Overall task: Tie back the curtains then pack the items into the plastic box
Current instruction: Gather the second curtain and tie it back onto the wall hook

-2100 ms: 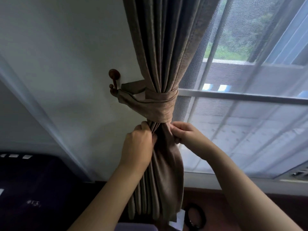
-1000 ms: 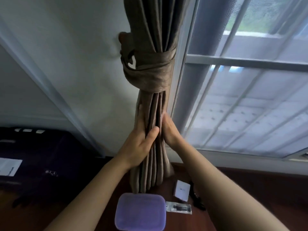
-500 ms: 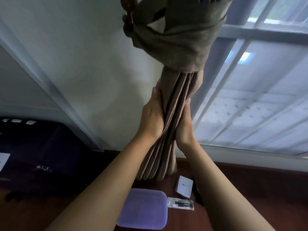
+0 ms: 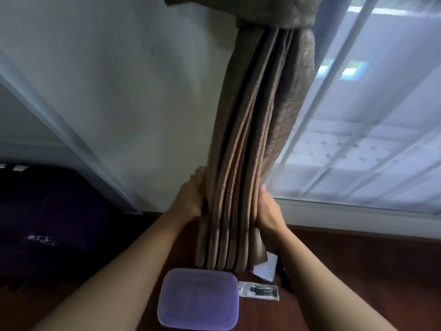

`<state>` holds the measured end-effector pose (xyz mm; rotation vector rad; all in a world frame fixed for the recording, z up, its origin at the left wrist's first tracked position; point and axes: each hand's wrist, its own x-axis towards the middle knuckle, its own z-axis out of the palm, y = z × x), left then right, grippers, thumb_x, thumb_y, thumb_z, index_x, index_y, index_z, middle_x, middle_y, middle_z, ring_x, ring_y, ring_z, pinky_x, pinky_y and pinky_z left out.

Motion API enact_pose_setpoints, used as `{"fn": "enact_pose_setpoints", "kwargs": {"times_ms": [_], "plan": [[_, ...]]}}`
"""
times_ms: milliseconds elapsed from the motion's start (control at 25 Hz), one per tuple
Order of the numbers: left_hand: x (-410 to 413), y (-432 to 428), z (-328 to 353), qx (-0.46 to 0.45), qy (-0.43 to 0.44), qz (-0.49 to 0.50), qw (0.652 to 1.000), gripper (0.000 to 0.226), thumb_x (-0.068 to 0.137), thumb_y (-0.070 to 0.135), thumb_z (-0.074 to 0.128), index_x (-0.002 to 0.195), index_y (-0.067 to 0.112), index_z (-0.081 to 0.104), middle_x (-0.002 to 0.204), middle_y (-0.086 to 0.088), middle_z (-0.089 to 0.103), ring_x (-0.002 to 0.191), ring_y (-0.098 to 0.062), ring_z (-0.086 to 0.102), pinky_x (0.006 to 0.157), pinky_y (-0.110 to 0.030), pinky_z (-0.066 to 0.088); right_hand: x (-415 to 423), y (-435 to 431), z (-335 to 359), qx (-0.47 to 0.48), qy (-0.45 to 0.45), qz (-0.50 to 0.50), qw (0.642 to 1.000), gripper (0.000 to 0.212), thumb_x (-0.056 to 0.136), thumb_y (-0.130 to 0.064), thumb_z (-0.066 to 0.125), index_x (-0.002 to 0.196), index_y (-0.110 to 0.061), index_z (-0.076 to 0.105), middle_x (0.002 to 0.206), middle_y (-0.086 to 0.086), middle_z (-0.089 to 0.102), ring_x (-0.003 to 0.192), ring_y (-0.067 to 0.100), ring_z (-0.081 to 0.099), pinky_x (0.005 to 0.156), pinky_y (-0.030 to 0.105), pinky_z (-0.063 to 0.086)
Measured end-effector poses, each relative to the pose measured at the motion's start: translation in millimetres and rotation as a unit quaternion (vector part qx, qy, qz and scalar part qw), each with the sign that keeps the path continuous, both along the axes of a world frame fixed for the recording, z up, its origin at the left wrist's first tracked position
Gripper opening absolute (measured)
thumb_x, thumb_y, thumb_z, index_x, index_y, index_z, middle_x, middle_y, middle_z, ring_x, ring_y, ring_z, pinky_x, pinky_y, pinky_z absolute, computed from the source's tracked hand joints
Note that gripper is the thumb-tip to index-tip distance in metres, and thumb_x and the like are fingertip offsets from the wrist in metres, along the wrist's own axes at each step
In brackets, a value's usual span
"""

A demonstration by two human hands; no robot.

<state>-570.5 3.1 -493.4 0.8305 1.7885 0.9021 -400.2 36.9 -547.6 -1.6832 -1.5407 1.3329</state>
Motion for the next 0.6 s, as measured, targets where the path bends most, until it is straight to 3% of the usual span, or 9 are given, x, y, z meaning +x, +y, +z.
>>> {"fn": "enact_pose_setpoints", "kwargs": {"times_ms": [80,200,280,360,440,520,600], "plan": [[-6,-3,34,0.102,0.003,-0.01,0.995,0.048,0.102,0.038,0.023,0.14,0.015,0.041,0.144,0.006,0.036,0.134,-0.01,0.036,0.112,-0.019,0.021,16,1,38,0.083,0.099,-0.056,0.99,0.066,0.082,-0.065,0.019,0.11,-0.025,0.063,0.119,-0.001,0.063,0.119,0.02,0.055,0.106,0.037,0.038],[-8,-11,93,0.309,0.035,-0.007,0.951,0.048,0.094,0.051,0.03,0.131,0.025,0.047,0.131,0.013,0.051,0.123,0.002,0.048,0.107,-0.017,0.034,20,11,119,0.253,0.204,-0.059,0.944,0.037,0.089,-0.053,0.034,0.106,-0.038,0.063,0.108,-0.012,0.067,0.109,0.005,0.059,0.097,0.03,0.045],[-2,-13,126,0.39,0.177,-0.077,0.9,0.051,0.09,0.048,0.039,0.133,0.023,0.044,0.131,0.007,0.053,0.12,-0.001,0.05,0.1,-0.014,0.04,15,13,167,0.359,0.159,-0.019,0.92,0.037,0.091,-0.042,0.041,0.115,-0.021,0.06,0.11,-0.005,0.061,0.106,0.004,0.056,0.092,0.029,0.047],[8,-14,142,0.401,0.322,-0.119,0.85,0.047,0.091,0.042,0.045,0.127,0.013,0.054,0.117,-0.003,0.064,0.105,-0.008,0.058,0.087,-0.016,0.045,10,8,189,0.441,0.037,0.017,0.897,0.051,0.088,-0.042,0.051,0.121,-0.003,0.056,0.115,0.006,0.053,0.109,0.013,0.052,0.094,0.031,0.046],[15,-16,144,0.403,0.366,-0.108,0.832,0.034,0.093,0.033,0.051,0.107,0.004,0.065,0.09,-0.01,0.07,0.079,-0.013,0.064,0.07,-0.013,0.044,4,-2,187,0.472,-0.057,0.016,0.88,0.069,0.084,-0.044,0.059,0.134,0.002,0.045,0.126,0.016,0.045,0.114,0.022,0.05,0.1,0.027,0.042],[16,-17,145,0.396,0.36,-0.108,0.838,0.027,0.091,0.026,0.057,0.096,0.002,0.067,0.079,-0.011,0.07,0.068,-0.019,0.067,0.064,-0.018,0.049,4,-11,179,0.489,-0.109,-0.009,0.865,0.083,0.081,-0.044,0.064,0.142,0.002,0.032,0.132,0.018,0.037,0.113,0.026,0.049,0.098,0.027,0.042],[11,-16,147,0.394,0.377,-0.114,0.83,0.022,0.088,0.021,0.058,0.081,0.002,0.066,0.068,-0.01,0.066,0.06,-0.023,0.064,0.056,-0.026,0.05,6,-15,176,0.498,-0.113,-0.034,0.859,0.075,0.078,-0.037,0.07,0.136,0.0,0.04,0.124,0.016,0.043,0.105,0.026,0.054,0.09,0.025,0.044]]}}
